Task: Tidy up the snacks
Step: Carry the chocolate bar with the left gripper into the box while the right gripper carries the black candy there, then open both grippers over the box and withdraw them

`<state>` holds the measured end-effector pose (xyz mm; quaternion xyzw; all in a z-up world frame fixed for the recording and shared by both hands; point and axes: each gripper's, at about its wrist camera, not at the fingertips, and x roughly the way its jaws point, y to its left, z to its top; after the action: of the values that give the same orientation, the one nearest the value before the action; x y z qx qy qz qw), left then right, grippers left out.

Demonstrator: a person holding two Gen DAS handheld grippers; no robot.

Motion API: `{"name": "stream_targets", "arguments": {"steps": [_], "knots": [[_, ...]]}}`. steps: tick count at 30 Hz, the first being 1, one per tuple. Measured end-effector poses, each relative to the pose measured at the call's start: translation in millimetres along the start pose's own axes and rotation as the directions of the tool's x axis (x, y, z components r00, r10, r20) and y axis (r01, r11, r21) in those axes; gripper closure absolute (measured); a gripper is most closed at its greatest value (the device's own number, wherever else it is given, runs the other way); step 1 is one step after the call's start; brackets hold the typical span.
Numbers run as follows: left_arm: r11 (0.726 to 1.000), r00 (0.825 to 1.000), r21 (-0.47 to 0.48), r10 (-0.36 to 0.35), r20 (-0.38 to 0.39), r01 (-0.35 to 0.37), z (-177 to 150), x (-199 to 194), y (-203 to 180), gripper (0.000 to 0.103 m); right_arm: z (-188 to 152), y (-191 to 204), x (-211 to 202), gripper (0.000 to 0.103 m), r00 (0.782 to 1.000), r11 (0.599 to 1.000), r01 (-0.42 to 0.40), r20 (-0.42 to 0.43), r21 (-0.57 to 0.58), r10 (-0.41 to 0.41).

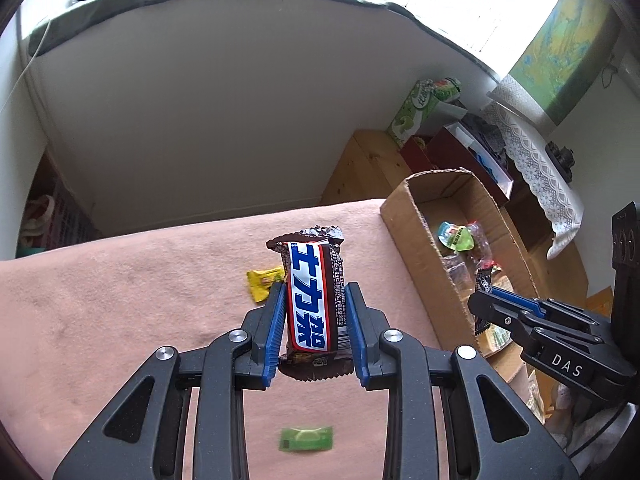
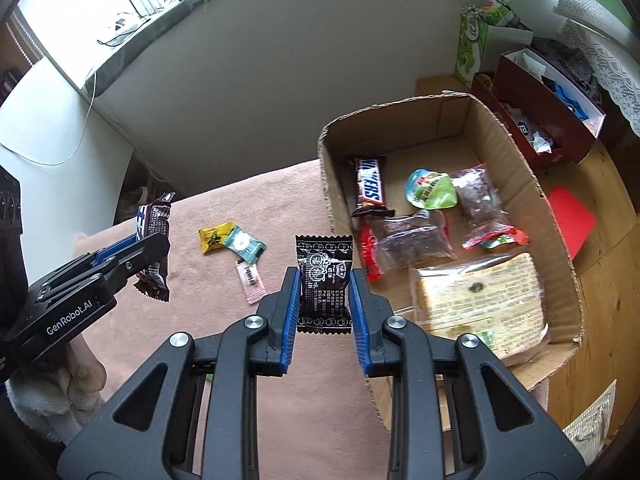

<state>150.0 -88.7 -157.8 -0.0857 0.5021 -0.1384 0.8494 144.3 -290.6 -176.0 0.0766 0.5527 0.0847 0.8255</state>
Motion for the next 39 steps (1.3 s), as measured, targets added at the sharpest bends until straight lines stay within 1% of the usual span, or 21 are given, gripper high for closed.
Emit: {"name": "stream_targets", "arguments": {"steps": [6,10,15,22,32,39], "knots": [[0.999,0.999,0.032,-0.039,0.001,0.039,5.4,11.8,-33.4,0.075,2.2,-36.3,-11.4,0.078,0.999,0.999,0.027,0.028,0.030,-0.028],[0.997,0.998,0.048,-0.062,0.009,0.061,9.6,20.8,-53.2,0.075,6.6,-56.6,-14.8,0.078,0.998,0.999,0.039,0.040,0.028,-0.040],[0.994,0.997,0.071,-0.080,0.014,0.079,15.2,34.1,-79.6,0.075,17.2,-77.3,-15.1,0.078,0.997,0.999,0.053,0.062,0.013,-0.053],[0.989,0.996,0.113,-0.093,0.015,0.091,29.4,56.7,-110.2,0.075,38.5,-98.1,-6.6,0.078,0.995,0.999,0.049,0.087,-0.005,-0.048],[0.989,0.996,0.125,-0.085,0.018,0.082,42.3,89.3,-132.2,0.075,66.6,-117.8,22.4,0.078,0.996,0.999,0.018,0.085,-0.034,-0.015],[0.990,0.998,0.120,-0.069,0.007,0.067,43.7,102.0,-135.6,0.075,72.7,-123.5,36.3,0.077,0.997,0.999,0.010,0.080,-0.045,-0.007]]}}
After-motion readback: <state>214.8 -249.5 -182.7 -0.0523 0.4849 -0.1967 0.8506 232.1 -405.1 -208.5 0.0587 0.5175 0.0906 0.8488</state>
